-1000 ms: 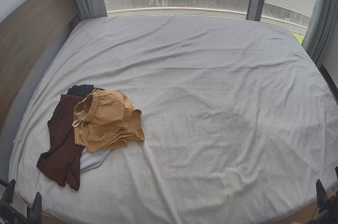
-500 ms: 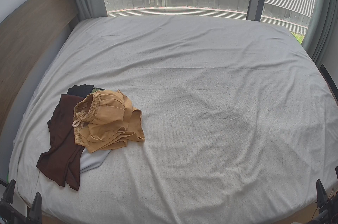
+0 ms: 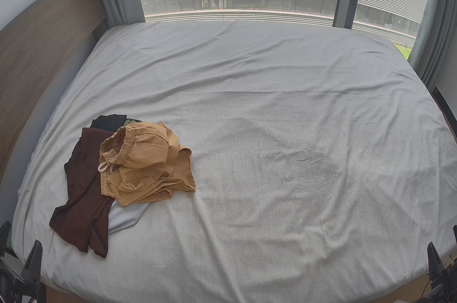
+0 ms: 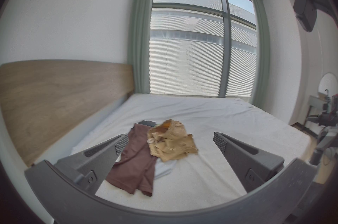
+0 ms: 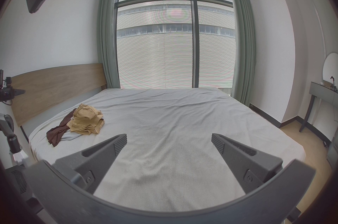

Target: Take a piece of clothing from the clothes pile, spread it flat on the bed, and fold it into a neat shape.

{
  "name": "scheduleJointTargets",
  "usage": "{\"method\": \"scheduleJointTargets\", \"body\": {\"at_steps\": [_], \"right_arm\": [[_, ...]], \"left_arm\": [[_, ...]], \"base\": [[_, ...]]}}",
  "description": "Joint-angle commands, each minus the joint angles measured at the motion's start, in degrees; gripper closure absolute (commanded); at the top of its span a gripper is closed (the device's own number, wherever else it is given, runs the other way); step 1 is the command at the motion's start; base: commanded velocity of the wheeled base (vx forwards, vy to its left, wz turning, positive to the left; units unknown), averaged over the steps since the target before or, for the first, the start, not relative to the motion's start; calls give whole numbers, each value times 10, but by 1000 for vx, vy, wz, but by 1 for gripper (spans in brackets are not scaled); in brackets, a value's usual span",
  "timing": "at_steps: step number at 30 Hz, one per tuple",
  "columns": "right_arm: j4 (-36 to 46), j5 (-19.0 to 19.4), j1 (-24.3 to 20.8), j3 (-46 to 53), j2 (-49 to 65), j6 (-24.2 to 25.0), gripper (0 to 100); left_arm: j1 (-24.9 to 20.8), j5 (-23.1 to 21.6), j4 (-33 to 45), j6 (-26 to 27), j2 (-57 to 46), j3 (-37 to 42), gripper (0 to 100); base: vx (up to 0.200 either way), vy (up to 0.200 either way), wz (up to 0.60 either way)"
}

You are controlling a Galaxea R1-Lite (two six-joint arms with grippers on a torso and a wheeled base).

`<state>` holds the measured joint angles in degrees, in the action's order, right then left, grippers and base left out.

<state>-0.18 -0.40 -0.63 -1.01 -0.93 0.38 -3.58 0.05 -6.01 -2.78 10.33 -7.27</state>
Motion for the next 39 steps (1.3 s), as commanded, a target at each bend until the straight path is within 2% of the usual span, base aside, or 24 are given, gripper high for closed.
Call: {"method": "scheduleJointTargets", "body": {"at_steps": [1,2,4,11,16,22,28,39], "right_arm": [[0,0,-1,10,9,0,0],[0,1,-1,10,9,-1,0],[0,0,-1,10,9,-1,0],[0,0,-1,10,9,0,0],[0,0,-1,10,9,-1,0],[0,0,-1,10,9,-1,0],[0,0,-1,10,9,-1,0],[0,1,-1,10,9,-1,0]], "left_arm": [[-104,-24,-40,-35,146,-7,0],[-121,-25,-64,-57,180,-12,0],[-125,-28,-80,-76,203,-20,0],[-124,-30,-108,-144,354,-90,0],[-121,-29,-152,-148,428,-115,0],[-116,-29,-155,-151,488,-149,0],[-90,-30,-166,-152,561,-176,0],[-65,-41,-276,-152,689,-193,0]], "base": [[0,0,0],[0,0,0],[0,0,0],[0,0,0],[0,0,0],[0,0,0],[0,0,0],[0,0,0]]}}
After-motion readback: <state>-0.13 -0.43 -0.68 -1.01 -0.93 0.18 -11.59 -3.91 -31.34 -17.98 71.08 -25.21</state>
